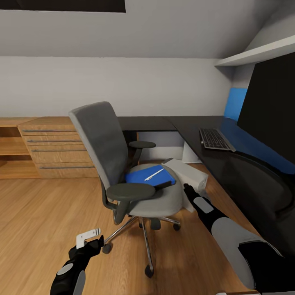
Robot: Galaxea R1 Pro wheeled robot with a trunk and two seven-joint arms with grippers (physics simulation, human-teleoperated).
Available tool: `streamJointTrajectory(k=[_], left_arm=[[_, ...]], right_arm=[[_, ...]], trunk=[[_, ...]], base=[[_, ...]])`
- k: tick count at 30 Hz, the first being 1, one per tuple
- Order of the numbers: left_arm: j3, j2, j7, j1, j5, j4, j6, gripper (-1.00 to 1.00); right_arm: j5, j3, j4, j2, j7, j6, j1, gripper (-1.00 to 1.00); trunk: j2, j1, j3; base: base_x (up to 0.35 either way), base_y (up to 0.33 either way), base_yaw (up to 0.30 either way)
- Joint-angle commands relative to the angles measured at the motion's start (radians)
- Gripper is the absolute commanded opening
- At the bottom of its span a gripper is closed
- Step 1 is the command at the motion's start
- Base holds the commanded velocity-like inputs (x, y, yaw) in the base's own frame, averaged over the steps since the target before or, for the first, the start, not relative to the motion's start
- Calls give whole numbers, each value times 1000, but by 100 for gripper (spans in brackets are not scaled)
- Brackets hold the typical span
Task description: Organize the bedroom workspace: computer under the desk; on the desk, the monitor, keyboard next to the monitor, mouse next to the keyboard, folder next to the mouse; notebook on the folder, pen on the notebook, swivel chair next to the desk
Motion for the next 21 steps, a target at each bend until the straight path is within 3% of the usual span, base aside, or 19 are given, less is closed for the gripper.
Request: streamJointTrajectory(k=[1,7,11,14,18,21], left_arm=[[1,0,5,0,7,-1,4,100],[4,0,4,0,7,-9,4,100],[68,-1,2,0,10,-38,6,100],[84,-2,2,0,11,-50,6,100],[94,-3,2,0,12,-60,6,100],[95,-3,1,0,12,-61,5,100]], right_arm=[[-10,8,-1,-1,-6,-1,0,100],[-12,7,-1,-2,-6,18,0,100],[-15,4,-2,-4,-7,21,0,100],[-50,0,-2,-10,-7,22,0,100],[-125,-3,-2,-17,-7,43,0,100],[-136,-3,-2,-18,-7,47,0,100]], trunk=[[0,0,-1],[0,0,-1],[0,0,-1],[0,0,-1],[0,0,-1],[0,0,-1]], base=[[8,0,0],[3,0,0],[0,0,0],[0,0,0],[0,0,0],[108,0,0]])
